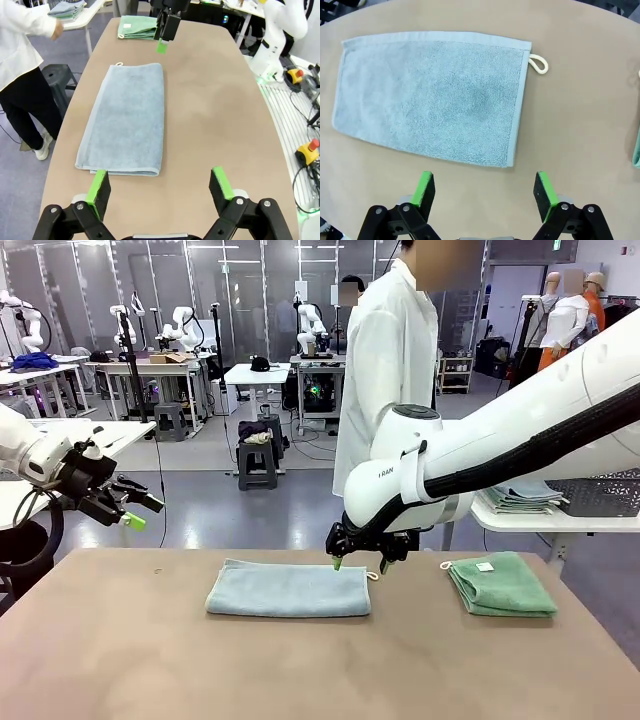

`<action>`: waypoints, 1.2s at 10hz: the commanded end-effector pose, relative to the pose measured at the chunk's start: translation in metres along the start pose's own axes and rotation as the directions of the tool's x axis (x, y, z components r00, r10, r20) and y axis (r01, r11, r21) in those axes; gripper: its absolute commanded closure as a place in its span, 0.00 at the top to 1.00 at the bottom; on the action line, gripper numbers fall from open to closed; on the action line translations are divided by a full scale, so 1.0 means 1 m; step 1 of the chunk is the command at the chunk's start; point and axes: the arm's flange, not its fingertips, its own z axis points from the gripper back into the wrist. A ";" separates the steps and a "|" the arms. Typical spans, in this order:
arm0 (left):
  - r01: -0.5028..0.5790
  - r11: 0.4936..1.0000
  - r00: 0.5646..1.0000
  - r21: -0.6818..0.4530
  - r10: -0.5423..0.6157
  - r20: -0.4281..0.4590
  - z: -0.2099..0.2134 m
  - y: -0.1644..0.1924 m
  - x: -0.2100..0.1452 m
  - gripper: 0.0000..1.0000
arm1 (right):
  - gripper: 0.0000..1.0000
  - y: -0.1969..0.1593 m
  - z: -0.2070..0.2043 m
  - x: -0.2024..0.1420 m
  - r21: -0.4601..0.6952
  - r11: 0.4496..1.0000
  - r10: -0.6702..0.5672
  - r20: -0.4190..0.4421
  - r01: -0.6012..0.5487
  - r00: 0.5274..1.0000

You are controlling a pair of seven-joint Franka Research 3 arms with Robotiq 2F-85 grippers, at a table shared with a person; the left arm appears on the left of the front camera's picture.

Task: Fold the towels and place them in the basket.
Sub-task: When a person lays out a Towel with hook on the table, fold it in half twice.

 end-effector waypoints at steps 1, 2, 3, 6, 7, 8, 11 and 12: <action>-0.001 1.000 1.000 -0.003 0.001 0.001 -0.002 -0.003 0.000 1.00 | 1.00 0.003 -0.006 0.006 -0.076 0.994 -0.075 -0.012 0.074 0.997; -0.001 1.000 1.000 -0.003 0.001 0.001 -0.002 -0.003 0.000 1.00 | 1.00 0.004 -0.020 0.013 -0.144 0.983 -0.111 -0.002 0.110 0.994; -0.001 1.000 1.000 -0.003 0.001 0.001 -0.002 -0.003 0.000 1.00 | 1.00 0.005 -0.032 0.016 -0.137 0.986 -0.102 -0.026 0.098 0.994; -0.001 1.000 1.000 -0.003 0.001 0.001 -0.002 -0.003 0.000 1.00 | 1.00 0.006 -0.062 0.021 -0.165 0.980 -0.119 -0.029 0.112 0.992; -0.001 1.000 1.000 -0.003 0.001 0.001 -0.002 -0.003 0.000 1.00 | 1.00 0.009 -0.070 0.022 -0.165 0.979 -0.122 -0.020 0.117 0.992; -0.001 1.000 1.000 -0.003 0.001 0.001 -0.002 -0.003 0.000 1.00 | 1.00 0.010 -0.078 0.025 -0.160 0.979 -0.133 -0.024 0.127 0.991; -0.001 1.000 1.000 -0.003 0.001 0.001 -0.002 -0.003 0.000 1.00 | 1.00 0.003 -0.090 0.033 -0.131 0.979 -0.161 -0.042 0.154 0.986; -0.001 1.000 1.000 -0.003 0.001 0.001 -0.002 -0.003 0.000 1.00 | 1.00 0.001 -0.093 0.037 -0.126 0.980 -0.162 -0.052 0.154 0.985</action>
